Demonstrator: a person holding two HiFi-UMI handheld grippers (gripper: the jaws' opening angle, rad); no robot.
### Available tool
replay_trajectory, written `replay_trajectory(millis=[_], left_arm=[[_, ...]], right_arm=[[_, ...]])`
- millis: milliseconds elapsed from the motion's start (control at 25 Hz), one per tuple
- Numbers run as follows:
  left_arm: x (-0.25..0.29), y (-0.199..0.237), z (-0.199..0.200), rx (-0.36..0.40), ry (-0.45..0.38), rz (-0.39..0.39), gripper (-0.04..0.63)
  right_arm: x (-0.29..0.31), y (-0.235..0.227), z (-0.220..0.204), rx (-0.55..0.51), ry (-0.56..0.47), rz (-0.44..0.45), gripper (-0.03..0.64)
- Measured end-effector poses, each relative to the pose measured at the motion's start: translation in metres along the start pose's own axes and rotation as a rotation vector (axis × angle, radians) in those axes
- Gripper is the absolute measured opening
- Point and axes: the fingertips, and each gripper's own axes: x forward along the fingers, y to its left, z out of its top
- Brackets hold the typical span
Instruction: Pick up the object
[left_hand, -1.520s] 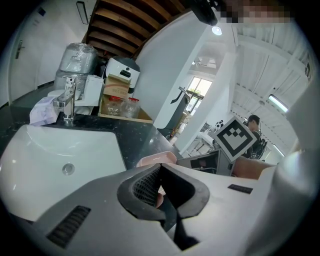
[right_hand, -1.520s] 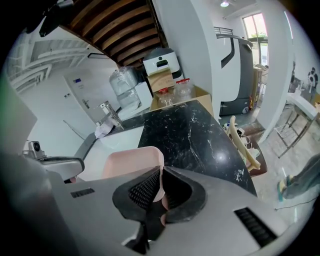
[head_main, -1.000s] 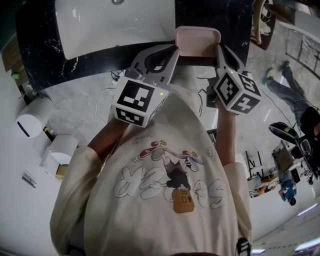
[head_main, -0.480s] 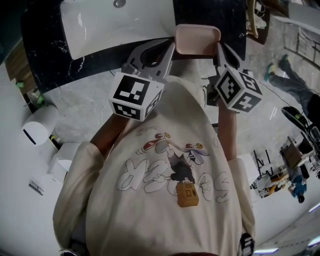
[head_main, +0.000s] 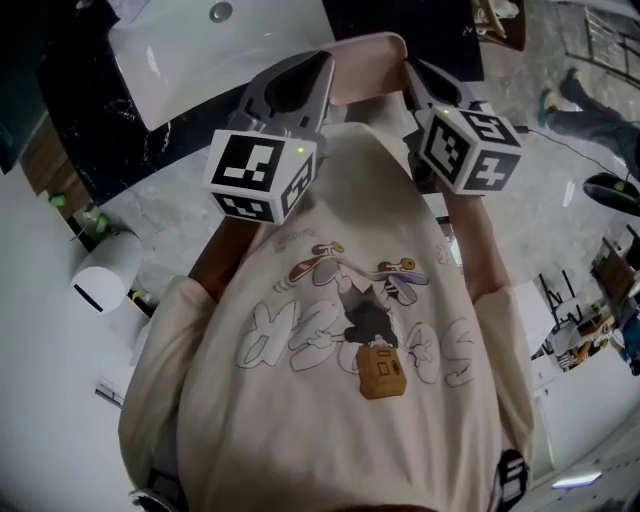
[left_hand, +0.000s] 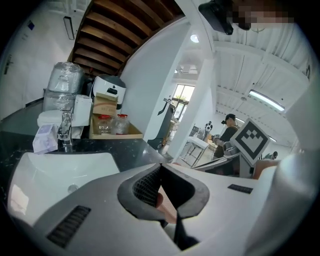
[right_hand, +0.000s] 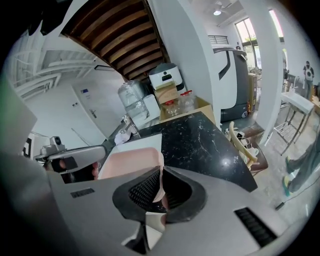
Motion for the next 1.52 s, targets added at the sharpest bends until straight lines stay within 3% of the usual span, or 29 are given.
replay_trajectory(millis=[640,1040,1520], left_arm=[[-0.010,-0.003,0.037,0.080,-0.062,0.004,0.014],[-0.002,0.006,0.054,0.090,-0.073,0.036,0.014],[-0.001,0.023,0.054,0.080,-0.058,0.079,0.014]], right_arm=[[-0.036,0.004,0.018,0.068,-0.100,0.005,0.031],[-0.051,0.004,0.039,0.081,-0.227,-0.069,0.031],[-0.057,0.002,0.050,0.098,-0.266,-0.093,0.031]])
